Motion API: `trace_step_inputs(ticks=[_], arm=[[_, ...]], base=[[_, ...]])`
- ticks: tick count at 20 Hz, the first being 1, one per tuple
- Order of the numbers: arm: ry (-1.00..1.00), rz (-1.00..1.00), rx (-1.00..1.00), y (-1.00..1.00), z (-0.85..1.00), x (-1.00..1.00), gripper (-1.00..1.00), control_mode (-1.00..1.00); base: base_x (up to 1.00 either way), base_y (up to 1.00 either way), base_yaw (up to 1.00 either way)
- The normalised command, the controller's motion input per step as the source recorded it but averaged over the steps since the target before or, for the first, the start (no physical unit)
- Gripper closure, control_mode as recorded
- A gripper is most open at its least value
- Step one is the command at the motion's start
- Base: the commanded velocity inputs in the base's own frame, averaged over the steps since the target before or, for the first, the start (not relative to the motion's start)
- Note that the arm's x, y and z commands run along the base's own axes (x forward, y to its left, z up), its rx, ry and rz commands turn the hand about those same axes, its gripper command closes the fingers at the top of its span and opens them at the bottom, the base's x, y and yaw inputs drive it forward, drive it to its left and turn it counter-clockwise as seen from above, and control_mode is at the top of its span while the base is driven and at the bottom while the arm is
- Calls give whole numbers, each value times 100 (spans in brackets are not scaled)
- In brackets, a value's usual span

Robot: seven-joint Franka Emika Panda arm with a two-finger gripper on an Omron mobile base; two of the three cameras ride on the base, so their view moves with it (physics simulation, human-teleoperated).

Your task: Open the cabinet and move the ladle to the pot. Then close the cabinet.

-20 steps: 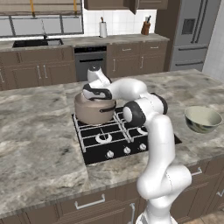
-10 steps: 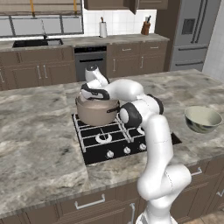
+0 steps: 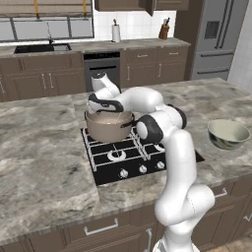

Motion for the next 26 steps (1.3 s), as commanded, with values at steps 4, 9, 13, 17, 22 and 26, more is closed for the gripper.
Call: trace_step_inputs(ticks=[4, 9, 13, 17, 22, 26], arm=[[-5, -11, 0, 0, 37, -24, -100, -100], [-27, -8, 1, 0, 100, -80, -100, -100], [-9, -5, 3, -12, 64, -100, -100, -100], [-6, -5, 4, -36, 17, -100, -100, -100], [-2, 0, 8, -56, 48, -100, -100, -100], [0, 11, 15, -75, 38, -100, -100, -100]], base=[[0, 0, 0], [0, 0, 0], [0, 0, 0], [0, 0, 0], [0, 0, 0], [0, 0, 0]])
